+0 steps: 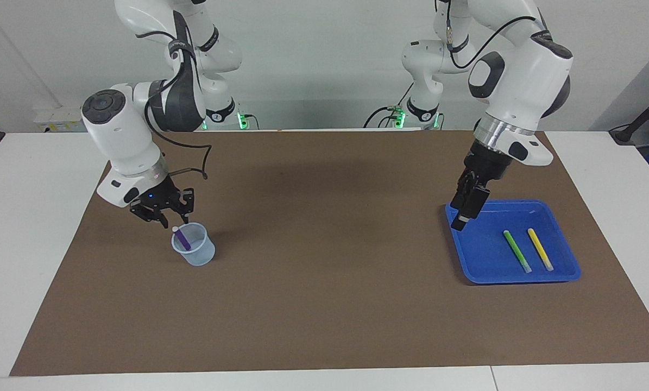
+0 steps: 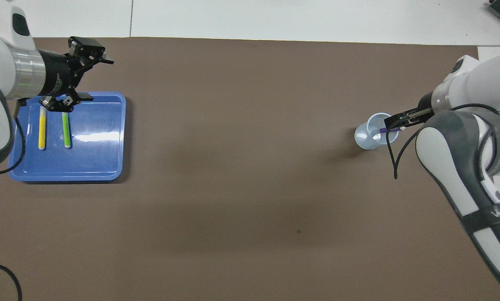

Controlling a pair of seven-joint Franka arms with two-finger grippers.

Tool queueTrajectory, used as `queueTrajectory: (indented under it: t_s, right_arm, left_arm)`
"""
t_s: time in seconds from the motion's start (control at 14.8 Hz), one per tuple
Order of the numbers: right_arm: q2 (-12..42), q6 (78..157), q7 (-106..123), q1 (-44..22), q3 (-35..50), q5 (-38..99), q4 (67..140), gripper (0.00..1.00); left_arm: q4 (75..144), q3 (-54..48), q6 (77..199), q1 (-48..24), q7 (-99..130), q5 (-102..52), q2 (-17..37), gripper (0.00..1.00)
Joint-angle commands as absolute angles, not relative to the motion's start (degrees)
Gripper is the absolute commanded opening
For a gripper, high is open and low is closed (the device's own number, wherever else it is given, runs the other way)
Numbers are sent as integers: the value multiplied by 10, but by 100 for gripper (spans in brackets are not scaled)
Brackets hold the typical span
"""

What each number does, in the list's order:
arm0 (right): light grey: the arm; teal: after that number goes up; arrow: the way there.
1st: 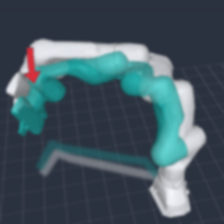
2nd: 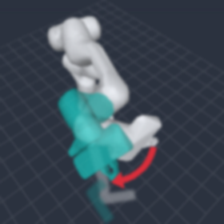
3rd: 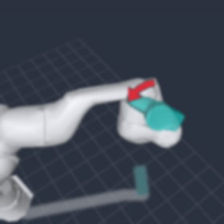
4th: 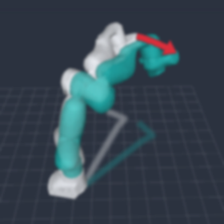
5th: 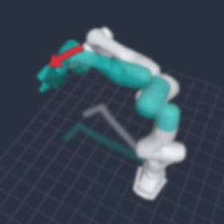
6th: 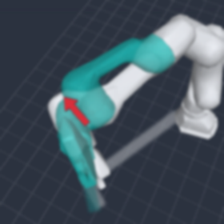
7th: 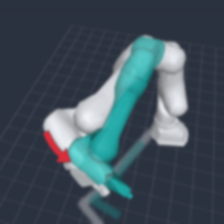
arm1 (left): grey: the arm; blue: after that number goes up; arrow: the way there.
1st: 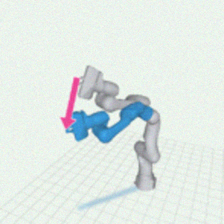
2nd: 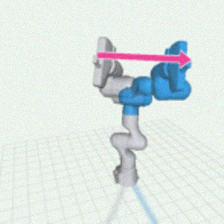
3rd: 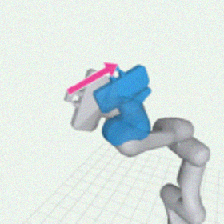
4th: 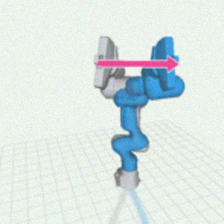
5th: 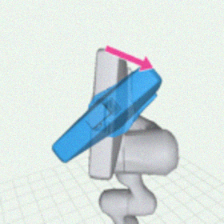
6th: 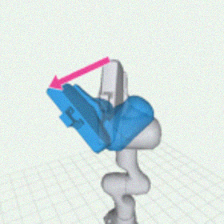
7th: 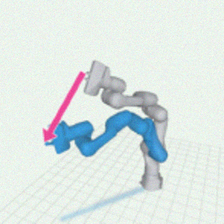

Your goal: Transfer and insert pens with both arms

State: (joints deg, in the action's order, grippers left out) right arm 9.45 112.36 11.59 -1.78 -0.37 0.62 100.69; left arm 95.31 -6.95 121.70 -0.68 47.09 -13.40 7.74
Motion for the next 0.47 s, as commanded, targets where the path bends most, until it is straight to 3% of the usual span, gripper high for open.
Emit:
queueTrajectory:
  t_s: [0.0, 0.4]
  right_arm:
    - [64, 1047, 107, -10, -3, 5, 969, 100]
    - [0, 949, 91, 6, -4, 19, 944, 100]
  left_arm:
    - [981, -73, 1208, 11, 387, -124, 60, 95]
    - [981, -71, 1168, 48, 173, -8, 95, 84]
